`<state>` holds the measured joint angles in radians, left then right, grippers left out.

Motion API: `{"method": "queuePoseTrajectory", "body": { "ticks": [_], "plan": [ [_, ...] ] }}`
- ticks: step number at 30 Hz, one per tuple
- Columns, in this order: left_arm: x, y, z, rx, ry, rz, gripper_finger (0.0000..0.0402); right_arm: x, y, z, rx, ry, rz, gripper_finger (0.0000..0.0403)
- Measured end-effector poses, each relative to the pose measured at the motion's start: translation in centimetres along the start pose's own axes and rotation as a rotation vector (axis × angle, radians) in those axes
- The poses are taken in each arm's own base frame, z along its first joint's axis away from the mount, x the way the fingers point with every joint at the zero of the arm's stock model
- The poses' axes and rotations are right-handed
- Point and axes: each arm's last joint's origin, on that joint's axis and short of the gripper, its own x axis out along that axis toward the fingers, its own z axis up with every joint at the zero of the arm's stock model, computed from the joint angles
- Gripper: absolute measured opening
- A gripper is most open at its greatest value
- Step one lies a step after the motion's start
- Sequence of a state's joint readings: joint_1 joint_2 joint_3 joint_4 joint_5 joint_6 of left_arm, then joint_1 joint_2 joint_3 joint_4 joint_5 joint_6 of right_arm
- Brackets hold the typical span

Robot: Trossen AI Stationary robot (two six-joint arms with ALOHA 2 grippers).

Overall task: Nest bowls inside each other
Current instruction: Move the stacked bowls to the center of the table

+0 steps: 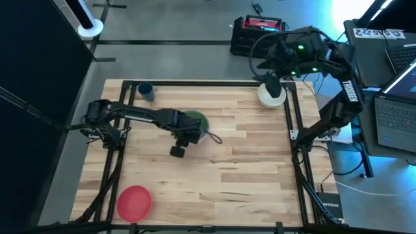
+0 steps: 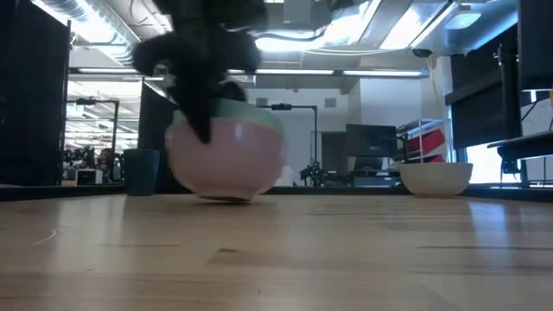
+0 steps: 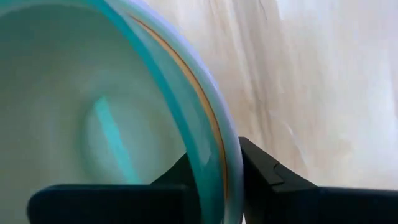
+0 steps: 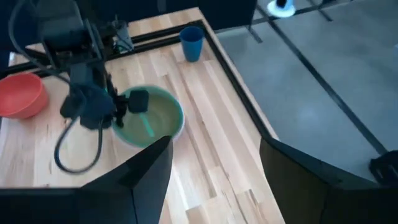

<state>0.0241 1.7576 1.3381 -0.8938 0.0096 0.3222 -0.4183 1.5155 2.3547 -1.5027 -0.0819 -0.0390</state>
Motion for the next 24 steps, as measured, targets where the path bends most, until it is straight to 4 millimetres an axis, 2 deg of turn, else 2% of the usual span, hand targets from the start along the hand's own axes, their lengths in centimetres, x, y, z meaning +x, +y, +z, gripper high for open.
{"method": "queuePoseTrajectory", "body": {
  "ticks": [5,11,24],
  "plan": [
    [1.3,1.5,3.0,0.078,-0.010,0.022,0.0034,-1.7,0.1,-0.8,0.015,-0.007,-0.032,0.0227],
    [2.9,1.0,5.2,0.134,0.005,0.037,0.0033,-2.9,0.2,-1.6,0.034,0.005,-0.045,0.0227],
    [3.7,-0.1,6.9,0.170,-0.027,0.027,0.0045,-3.7,0.3,-1.8,0.005,-0.015,-0.031,0.0227]
  ]
}}
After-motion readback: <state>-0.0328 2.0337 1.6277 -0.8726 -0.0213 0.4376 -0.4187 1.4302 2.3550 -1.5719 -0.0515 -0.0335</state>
